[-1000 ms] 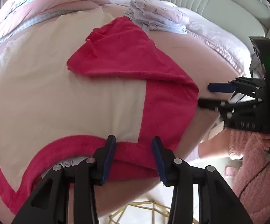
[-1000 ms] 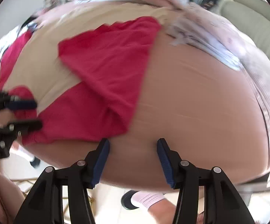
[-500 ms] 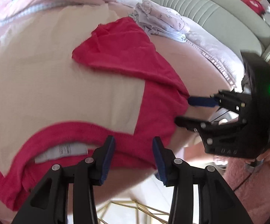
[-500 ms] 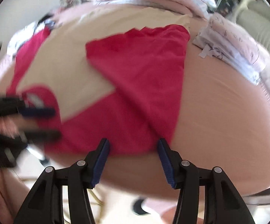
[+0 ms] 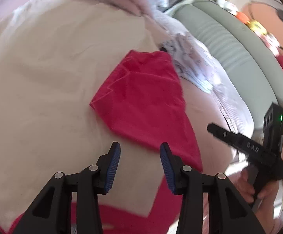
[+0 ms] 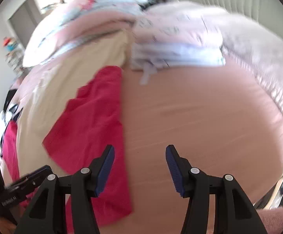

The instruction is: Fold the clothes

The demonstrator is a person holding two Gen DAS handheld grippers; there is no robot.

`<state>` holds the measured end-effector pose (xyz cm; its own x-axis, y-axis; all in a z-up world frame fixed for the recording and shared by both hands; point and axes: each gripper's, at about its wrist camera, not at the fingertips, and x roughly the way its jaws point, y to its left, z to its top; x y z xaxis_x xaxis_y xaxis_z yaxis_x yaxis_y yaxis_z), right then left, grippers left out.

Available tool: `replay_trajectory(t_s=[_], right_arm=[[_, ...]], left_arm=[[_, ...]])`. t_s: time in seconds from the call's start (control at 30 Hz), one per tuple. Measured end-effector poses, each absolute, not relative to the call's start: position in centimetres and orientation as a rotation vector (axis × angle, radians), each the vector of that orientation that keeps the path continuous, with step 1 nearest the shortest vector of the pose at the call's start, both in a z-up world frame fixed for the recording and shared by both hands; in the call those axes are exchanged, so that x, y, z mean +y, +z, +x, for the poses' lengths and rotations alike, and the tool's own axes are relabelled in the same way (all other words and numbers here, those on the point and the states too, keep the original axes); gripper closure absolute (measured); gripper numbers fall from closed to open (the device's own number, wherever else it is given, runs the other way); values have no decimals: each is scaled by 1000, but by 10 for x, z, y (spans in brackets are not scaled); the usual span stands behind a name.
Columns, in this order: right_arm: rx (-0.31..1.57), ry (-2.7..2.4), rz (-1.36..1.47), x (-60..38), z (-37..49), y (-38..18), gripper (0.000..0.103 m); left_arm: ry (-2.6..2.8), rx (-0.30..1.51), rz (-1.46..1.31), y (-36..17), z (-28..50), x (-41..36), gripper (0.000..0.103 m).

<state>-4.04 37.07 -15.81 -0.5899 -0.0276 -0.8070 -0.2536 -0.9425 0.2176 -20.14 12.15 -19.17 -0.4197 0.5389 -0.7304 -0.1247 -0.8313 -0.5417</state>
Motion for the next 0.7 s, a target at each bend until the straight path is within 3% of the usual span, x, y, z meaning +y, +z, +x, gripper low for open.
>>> replay_trajectory(t_s=[0.13,0.23,0.33,0.43,0.5,0.53,0.6,0.7], right_arm=[[508,2608,-1374,376,-52,-163,49],[534,2575,-1389,379,-60,-166,49],[559,2543,-1404,383,-69,-169,49],[571,2532,-1421,385,-77,-171,49],[560,2539,-1436,384,-86,-170,49],[550,2543,-1441,384,-90,-168,49],[531,2558,-1429,386,-101,-164,49],[510,2596,-1382,388,-115,-154,49]], left_arm=[[2300,-705,-1357,-198,-207,117,65],[2322,-714,-1318,-199,-210,119,79],[2309,-769,-1304,-205,-219,117,79],[2227,-953,-1295,-211,-224,108,78],[2262,-893,-1302,-210,-225,109,81],[2303,-782,-1324,-205,-226,115,103],[2374,-548,-1361,-193,-228,127,103],[2386,-413,-1361,-170,-232,127,103]])
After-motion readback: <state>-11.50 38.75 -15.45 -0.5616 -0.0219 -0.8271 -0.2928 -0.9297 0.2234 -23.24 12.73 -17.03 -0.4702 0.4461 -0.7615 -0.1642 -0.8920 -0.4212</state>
